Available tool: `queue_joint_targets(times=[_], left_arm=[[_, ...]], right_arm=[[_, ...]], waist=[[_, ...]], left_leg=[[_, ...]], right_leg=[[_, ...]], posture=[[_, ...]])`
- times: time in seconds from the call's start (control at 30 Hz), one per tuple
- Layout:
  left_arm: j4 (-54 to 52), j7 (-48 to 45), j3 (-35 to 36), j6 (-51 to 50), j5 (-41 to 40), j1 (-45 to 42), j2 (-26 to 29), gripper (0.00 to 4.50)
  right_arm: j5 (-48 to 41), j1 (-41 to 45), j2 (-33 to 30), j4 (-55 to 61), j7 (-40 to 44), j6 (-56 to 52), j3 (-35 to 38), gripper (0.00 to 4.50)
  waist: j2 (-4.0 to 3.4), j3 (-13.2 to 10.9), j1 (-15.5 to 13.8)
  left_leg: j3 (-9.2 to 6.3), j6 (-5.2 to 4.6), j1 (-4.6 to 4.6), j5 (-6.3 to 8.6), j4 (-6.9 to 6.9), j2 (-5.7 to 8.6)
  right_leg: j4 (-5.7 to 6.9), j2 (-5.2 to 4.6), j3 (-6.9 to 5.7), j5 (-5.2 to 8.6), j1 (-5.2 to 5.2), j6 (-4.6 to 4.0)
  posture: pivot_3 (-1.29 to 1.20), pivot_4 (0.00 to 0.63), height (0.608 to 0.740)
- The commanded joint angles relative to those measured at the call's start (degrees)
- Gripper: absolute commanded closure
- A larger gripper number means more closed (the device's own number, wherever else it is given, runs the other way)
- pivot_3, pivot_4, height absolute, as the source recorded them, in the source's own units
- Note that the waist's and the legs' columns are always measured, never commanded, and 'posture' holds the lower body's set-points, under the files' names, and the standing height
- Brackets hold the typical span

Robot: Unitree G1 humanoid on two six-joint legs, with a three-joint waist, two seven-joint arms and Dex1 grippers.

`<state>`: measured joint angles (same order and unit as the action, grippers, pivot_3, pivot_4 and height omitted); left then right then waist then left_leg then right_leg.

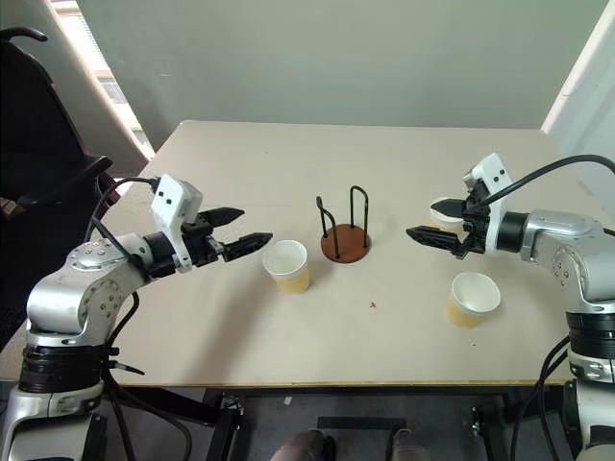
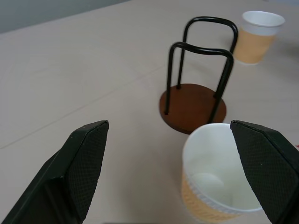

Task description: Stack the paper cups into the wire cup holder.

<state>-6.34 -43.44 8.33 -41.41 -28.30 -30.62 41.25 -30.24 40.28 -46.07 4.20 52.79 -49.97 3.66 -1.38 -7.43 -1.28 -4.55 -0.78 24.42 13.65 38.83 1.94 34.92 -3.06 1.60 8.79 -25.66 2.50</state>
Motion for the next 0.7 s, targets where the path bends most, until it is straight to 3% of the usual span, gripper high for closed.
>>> queue_joint_targets(times=[0.03,0.33,0.53,0.7], left_arm=[[-0.2,-0.6,0.4,0.3,-1.0,-1.5,-0.6,0.00],[0.4,0.2,-6.1,-2.8,-1.1,-7.3,-6.9,0.00],[5.6,1.8,-13.0,-4.0,3.6,-13.1,-10.1,0.00],[9.6,3.4,-14.8,-3.4,7.0,-14.6,-11.7,0.00]], right_arm=[[-1.1,0.8,-0.5,2.3,-0.8,-0.1,2.2,0.05],[-2.1,-1.0,-0.8,4.3,-3.5,-0.6,5.1,0.05],[-2.9,-1.7,-1.2,6.2,-4.9,-1.4,6.7,0.05],[-3.5,-3.2,-1.7,7.5,-5.8,-2.0,8.2,0.05]], waist=[[0.00,0.0,0.0],[0.01,0.0,-0.2],[0.01,0.0,-0.2],[0.01,0.0,-0.1]], left_leg=[[0.00,0.00,0.00,0.00,0.00,0.00],[0.03,-0.05,0.02,-0.04,0.10,0.01],[0.03,-0.07,-0.04,-0.05,0.12,0.00],[0.03,-0.07,-0.04,-0.05,0.10,0.00]], right_leg=[[0.00,0.00,0.00,0.00,0.00,0.00],[0.02,-0.04,-0.01,-0.06,0.06,0.09],[0.02,-0.04,-0.01,-0.32,0.13,0.51],[-0.01,-0.03,-0.01,-0.33,0.12,0.55]], posture=[[0.00,0.150,0.740],[0.00,0.150,0.740],[0.00,0.150,0.740],[0.00,0.150,0.740]])
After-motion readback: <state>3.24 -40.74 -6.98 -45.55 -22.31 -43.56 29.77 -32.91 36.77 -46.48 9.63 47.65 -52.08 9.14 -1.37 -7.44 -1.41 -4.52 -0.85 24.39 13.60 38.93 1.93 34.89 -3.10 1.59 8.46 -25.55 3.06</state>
